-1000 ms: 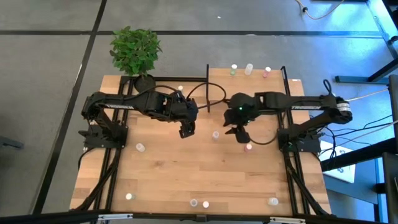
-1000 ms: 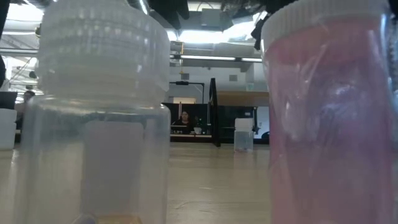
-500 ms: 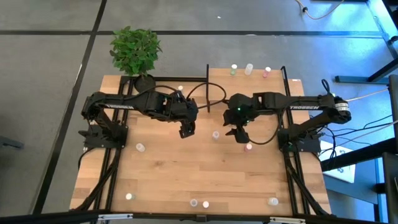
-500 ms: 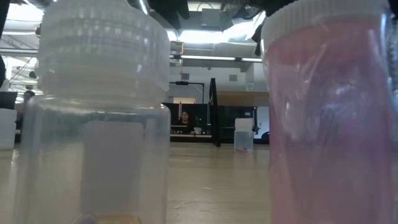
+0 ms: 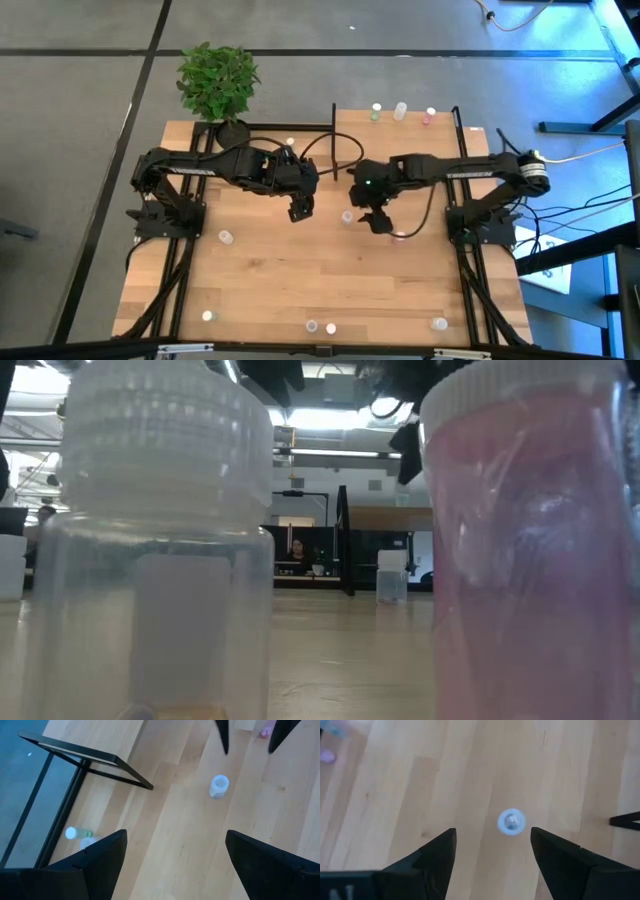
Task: Pick and place medicine bottles onto shelf by color
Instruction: Put the middle transparent pill bottle on the shelf
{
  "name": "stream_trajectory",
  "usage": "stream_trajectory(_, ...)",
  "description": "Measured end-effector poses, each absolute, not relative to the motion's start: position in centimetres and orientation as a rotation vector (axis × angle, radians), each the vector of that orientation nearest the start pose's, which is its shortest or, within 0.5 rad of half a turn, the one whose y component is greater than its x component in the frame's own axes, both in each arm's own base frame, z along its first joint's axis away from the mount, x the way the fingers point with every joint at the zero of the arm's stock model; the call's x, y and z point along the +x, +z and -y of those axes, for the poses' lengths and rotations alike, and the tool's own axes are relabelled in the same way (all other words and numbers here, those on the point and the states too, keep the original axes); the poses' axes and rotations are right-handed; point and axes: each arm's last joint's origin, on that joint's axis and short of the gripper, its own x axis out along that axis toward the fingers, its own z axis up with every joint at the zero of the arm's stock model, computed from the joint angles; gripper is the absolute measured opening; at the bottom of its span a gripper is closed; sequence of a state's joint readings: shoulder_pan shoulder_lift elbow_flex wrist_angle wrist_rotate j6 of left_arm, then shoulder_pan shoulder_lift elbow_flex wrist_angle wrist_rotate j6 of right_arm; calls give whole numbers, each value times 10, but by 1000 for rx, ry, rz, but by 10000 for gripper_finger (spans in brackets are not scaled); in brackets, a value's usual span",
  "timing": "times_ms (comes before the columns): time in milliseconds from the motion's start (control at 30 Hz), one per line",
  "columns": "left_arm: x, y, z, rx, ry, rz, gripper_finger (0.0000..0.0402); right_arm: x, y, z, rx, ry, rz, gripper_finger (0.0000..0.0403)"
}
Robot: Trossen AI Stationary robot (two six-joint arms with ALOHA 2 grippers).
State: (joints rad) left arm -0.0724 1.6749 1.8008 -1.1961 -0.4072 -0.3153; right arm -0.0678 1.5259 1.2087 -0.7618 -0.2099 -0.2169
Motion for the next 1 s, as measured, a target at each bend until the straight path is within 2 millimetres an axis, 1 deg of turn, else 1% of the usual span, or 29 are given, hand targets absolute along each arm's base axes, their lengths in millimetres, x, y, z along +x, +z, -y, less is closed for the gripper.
stream_trajectory(100,328,374,12,-29,460,-981,334,313,251,16,-53,229,-1080,259)
stream_trajectory(267,328,374,13,-28,459,-981,334,324,230,17,-74,255,-1137,259)
stream_trajectory(333,328,374,13,-29,459,-981,334,327,224,17,-88,265,-1150,259)
stream_trajectory(433,328,374,13,-29,459,-981,334,332,216,18,-109,233,-1163,259)
stream_trajectory(633,328,374,13,-29,459,-981,334,337,204,19,-121,218,-1187,259)
stream_trajectory(867,328,374,13,-28,459,-981,334,341,203,21,-134,199,-1160,259)
stream_trajectory(933,328,373,13,-28,459,-981,334,345,202,21,-136,198,-1139,259)
stream_trajectory(1000,328,373,13,-28,459,-982,334,345,199,20,-123,213,-1153,259)
